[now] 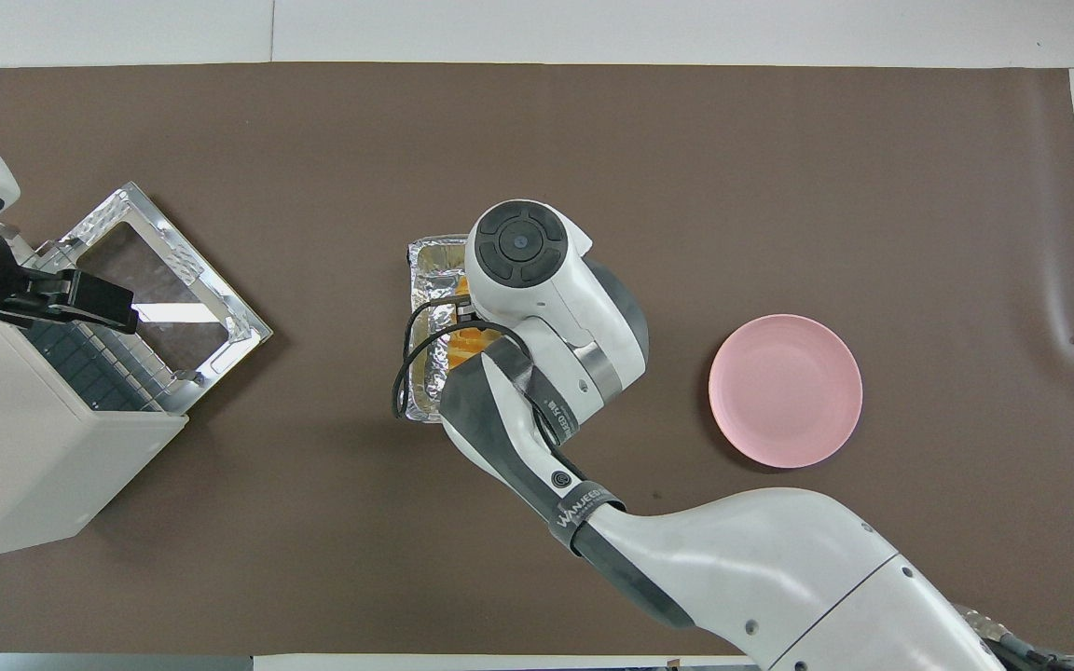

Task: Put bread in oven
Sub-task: 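Slide the foil tray with bread toward the oven using the right gripper, then grasp the foil tray with the left gripper while the right gripper withdraws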

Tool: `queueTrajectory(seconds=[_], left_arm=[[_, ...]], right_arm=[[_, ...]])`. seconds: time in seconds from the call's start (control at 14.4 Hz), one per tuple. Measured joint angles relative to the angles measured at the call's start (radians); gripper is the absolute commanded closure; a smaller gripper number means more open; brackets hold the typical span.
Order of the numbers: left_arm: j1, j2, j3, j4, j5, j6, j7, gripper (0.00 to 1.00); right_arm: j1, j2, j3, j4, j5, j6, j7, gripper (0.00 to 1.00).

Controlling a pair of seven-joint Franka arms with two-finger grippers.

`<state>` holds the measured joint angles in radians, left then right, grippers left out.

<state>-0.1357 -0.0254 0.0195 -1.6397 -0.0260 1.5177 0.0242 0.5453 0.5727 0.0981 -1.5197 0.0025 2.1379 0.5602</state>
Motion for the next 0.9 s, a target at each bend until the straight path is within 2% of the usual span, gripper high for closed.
queueTrajectory(seconds=[0.07,0.35,0.69,0.9], left_arm=[[0.000,0.000,0.000,0.000,0.000,0.000,0.000,0.00],[0.000,0.000,0.000,0.000,0.000,0.000,0.000,0.00],[-0.013,0.000,-0.011,-0.001,-0.003,-0.012,-0.034,0.00],[-0.148,0.004,-0.024,-0.040,-0.008,0.142,-0.192,0.00]], right_arm=[[0.000,-0.011,-0.002,-0.025,0.000,0.020,0.000,0.01],[-0.002,-0.039,-0.003,-0.049,0.000,0.016,0.035,0.00],[-0.059,-0.104,-0.019,-0.014,0.000,-0.124,0.050,0.00],[-0.162,-0.176,-0.021,-0.011,0.000,-0.203,-0.074,0.00]])
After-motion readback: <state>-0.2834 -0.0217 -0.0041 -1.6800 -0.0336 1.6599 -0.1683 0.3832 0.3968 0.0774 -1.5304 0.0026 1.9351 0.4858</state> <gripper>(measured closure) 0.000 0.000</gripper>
